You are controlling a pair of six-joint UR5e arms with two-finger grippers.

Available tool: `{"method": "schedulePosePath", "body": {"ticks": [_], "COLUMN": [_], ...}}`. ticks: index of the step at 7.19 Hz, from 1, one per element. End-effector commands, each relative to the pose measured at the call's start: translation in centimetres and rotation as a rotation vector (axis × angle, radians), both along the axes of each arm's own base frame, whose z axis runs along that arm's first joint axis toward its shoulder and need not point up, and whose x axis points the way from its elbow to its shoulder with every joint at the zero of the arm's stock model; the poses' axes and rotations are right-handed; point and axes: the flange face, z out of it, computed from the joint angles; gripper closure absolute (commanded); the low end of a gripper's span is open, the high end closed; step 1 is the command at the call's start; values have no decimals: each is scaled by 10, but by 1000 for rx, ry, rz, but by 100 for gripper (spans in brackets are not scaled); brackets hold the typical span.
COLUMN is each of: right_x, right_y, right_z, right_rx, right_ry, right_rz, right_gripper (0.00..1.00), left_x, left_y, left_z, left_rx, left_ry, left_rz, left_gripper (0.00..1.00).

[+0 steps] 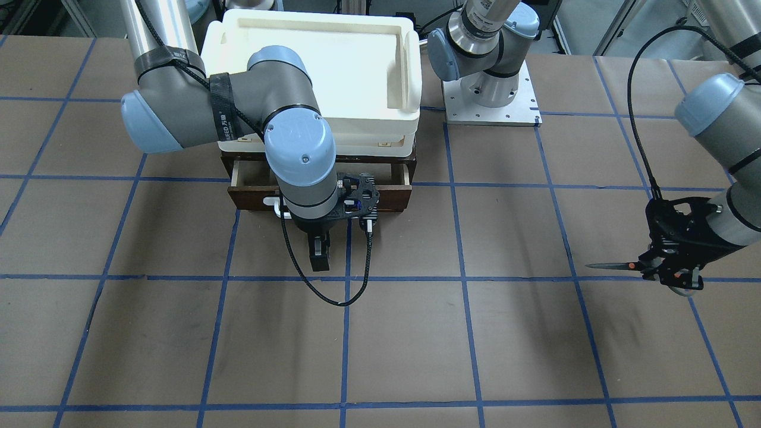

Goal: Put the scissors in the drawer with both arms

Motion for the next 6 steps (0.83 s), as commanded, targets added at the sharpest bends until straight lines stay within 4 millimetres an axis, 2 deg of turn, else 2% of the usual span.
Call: {"method": "schedulePosePath", "body": {"ticks": [1, 2, 4, 5, 6], "right_x": [-10, -17, -11, -10, -14], "right_y": [-13, -23, -56, -69, -73], "right_z": [1, 7, 18, 13, 12], "right_rx": [-32, -55, -100, -102, -102], "right_ry": [6, 1, -13, -15, -14], "right_rz": [15, 9, 4, -1, -8], "right_gripper": [0, 0, 0, 0, 0], "left_x": [-1, -2, -1, -1, -1], "left_y": [-1, -1, -3, -3, -3], "left_z": [-1, -2, -6, -5, -7], "left_rx": [-1, -1, 4, 3, 6], "left_ry": [1, 1, 5, 5, 6], "left_rz": [-1, -3, -3, -1, -1], "left_gripper": [100, 100, 100, 100, 100]}}
